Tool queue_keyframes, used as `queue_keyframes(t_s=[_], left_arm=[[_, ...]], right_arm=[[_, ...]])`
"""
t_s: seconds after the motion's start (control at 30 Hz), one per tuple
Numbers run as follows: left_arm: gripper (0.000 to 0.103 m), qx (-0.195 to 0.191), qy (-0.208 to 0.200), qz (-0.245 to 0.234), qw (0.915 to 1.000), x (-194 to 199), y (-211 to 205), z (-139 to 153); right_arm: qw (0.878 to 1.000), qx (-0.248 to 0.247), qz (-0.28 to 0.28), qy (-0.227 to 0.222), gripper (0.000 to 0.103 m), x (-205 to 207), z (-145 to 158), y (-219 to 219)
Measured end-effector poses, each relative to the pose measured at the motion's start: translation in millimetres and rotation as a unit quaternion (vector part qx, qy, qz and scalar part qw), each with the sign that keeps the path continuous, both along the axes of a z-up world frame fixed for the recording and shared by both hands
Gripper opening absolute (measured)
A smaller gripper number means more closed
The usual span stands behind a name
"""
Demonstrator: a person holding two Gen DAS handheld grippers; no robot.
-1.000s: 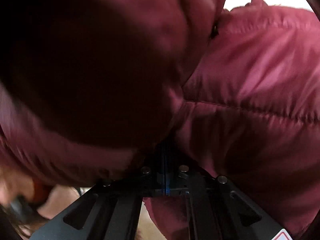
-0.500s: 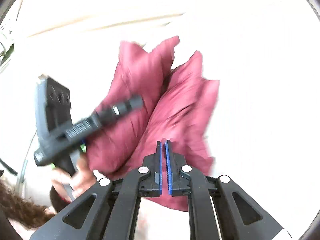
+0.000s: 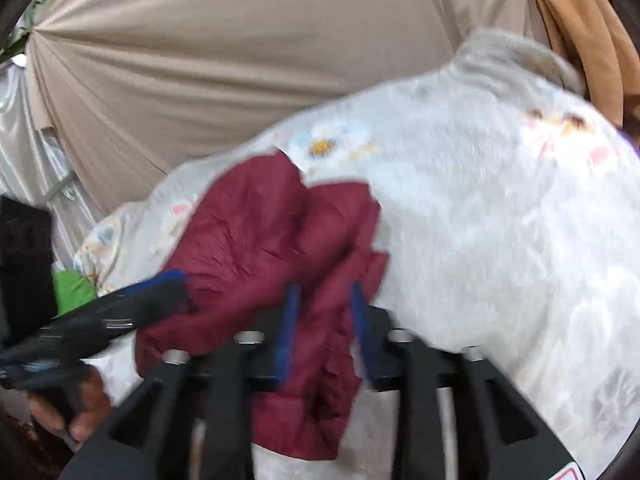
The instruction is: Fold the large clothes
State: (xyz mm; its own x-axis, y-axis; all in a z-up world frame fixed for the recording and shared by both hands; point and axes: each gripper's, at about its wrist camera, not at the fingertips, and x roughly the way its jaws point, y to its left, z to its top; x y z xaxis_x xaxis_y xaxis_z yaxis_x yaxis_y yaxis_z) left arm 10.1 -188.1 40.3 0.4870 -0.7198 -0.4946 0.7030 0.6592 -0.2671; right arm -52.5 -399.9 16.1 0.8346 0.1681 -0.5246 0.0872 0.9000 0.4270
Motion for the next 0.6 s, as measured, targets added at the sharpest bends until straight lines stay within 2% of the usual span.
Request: queue_keyframes(t_s=[0.07, 0.13, 0.23, 0.3, 0.33, 0.4, 0.43, 0.5, 0.6], left_arm=[[0.079, -0.003, -0.025, 0.049, 0.9985, -5.5, 30.2, 11.1], [0.079, 0.016, -0.027, 0.103, 0.9942, 0.1, 52.6, 7.1], [0.078, 0.03, 0.023, 0.15, 0.988, 17.1, 75.5, -18.3], [0.078, 0.037, 0.054, 0.156, 0.9856, 24.5, 77.7, -38.2], [0.076, 0.044, 0.062, 0.157, 0.9847, 27.8, 76.1, -45.5], [0.075, 0.051, 0.081, 0.15, 0.984, 29.9, 73.8, -60.5], [0.075, 0.056, 0.079, 0.152, 0.9836, 30.6, 69.8, -63.3], [0.075, 0.066, 0.064, 0.154, 0.9838, 26.4, 67.2, -67.1], [0.077, 0.072, 0.062, 0.146, 0.9847, 20.4, 61.4, -72.4]], right_arm=[[1.0, 0.002, 0.019, -0.014, 0.049, -2.3, 8.6, 8.2], [0.998, 0.002, 0.052, -0.031, 0.058, -4.2, 19.3, 26.8], [0.995, -0.013, 0.096, -0.032, 0.06, -7.1, 21.9, 61.5], [0.993, -0.037, 0.111, -0.03, 0.06, -4.3, 18.6, 81.3], [0.992, -0.053, 0.108, -0.027, 0.057, -3.4, 17.1, 87.6], [0.992, -0.092, 0.087, -0.004, 0.022, 3.3, 7.6, 90.9], [0.993, -0.09, 0.076, 0.007, 0.011, 3.1, 6.0, 89.2], [0.997, -0.043, 0.056, 0.004, 0.007, -8.2, -0.8, 69.3], [0.999, 0.011, 0.032, 0.014, 0.006, -29.0, -15.2, 47.2]])
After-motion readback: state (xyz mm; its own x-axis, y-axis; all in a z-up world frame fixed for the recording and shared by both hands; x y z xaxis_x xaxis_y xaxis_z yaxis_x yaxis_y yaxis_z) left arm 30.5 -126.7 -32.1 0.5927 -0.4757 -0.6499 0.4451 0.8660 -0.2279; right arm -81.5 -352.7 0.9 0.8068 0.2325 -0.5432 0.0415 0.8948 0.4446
